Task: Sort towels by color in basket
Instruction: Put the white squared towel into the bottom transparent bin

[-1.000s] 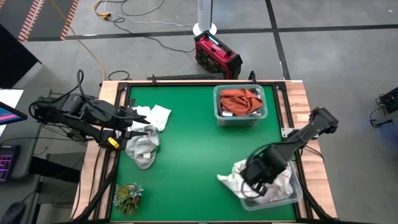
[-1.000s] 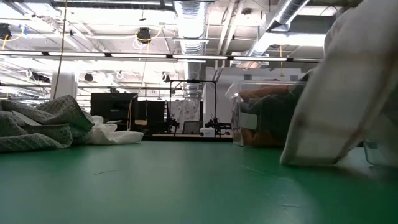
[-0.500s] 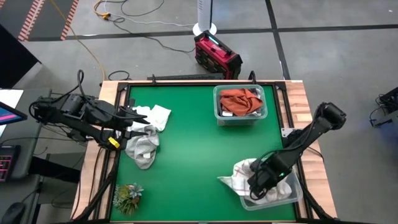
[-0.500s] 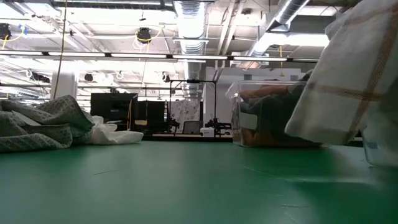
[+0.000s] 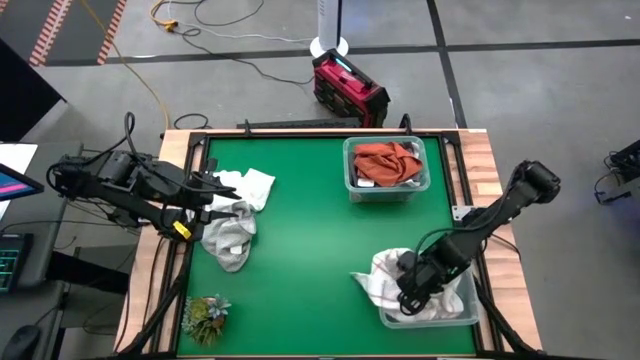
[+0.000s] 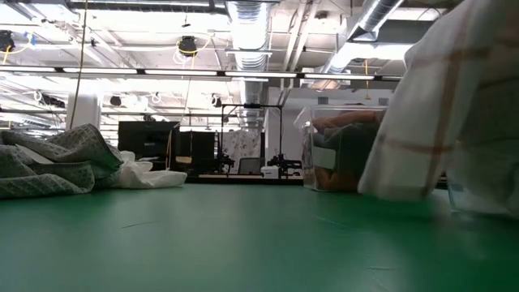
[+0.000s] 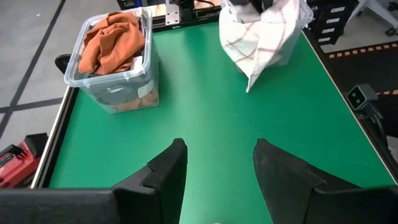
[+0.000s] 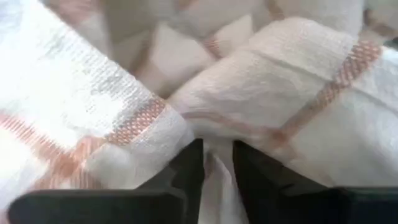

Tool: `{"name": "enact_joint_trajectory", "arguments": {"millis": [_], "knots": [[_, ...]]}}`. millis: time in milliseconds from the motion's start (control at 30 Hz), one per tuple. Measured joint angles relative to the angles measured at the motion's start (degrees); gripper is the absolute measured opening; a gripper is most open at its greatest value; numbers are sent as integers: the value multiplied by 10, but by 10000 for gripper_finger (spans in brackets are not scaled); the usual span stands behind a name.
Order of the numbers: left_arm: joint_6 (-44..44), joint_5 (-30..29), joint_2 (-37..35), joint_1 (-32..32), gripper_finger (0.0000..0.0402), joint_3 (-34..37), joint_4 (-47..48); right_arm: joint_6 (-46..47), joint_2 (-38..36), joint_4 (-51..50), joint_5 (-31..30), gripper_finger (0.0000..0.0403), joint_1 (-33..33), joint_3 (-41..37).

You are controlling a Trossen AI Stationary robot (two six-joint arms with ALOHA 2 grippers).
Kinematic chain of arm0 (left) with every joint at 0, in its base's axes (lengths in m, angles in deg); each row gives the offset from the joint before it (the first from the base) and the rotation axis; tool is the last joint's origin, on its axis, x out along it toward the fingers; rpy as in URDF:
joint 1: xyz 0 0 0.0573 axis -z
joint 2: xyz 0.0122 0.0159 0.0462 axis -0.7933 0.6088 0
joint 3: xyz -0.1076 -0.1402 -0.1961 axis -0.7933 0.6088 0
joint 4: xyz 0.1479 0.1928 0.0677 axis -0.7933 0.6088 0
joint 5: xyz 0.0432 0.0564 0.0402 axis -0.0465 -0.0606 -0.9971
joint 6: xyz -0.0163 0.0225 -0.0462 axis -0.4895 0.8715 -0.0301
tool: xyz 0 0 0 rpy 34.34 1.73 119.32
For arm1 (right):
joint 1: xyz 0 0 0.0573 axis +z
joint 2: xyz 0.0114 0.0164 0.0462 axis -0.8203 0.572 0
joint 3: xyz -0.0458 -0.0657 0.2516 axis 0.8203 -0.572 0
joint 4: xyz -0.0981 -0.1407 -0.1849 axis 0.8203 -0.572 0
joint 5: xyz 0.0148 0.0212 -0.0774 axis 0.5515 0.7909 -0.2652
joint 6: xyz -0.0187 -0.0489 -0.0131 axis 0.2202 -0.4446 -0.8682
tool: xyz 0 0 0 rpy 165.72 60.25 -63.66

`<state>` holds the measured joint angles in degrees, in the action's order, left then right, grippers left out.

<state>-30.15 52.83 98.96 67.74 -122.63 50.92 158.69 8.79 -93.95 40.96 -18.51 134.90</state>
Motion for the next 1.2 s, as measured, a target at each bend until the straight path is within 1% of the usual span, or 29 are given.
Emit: {"name": "enact_joint_trajectory", "arguments": {"millis": [133,267,333,400,433,533,600,700,767,900,1033,1133,1200], "knots": [[0,0,0,0,174,0,0,2,-20,-65,0,151,-3,53],[0,0,0,0,174,0,0,7,-37,-188,-1,154,-9,120],[0,0,0,0,174,0,0,9,-43,-254,-11,152,-16,157],[1,0,0,0,174,0,0,11,-44,-298,-52,149,-27,193],[2,0,0,0,174,0,0,-2,-43,-301,-80,149,-33,209],[9,0,0,0,174,0,0,-98,-23,-259,-163,148,-53,241],[9,-2,0,0,174,0,0,-190,8,-210,-184,147,-70,255],[18,-6,0,0,174,0,-1,-312,78,-170,-184,142,-97,288],[22,-6,0,0,174,0,-7,-378,133,-181,-184,135,-115,327],[22,-6,0,0,174,0,-11,-495,249,-260,-183,117,-141,424],[21,-6,0,0,174,0,-10,-573,349,-328,-180,107,-158,526],[21,-6,0,0,174,0,-10,-620,409,-341,-164,108,-167,584],[21,-5,0,0,174,0,-10,-630,440,-343,-142,109,-172,612]]}}
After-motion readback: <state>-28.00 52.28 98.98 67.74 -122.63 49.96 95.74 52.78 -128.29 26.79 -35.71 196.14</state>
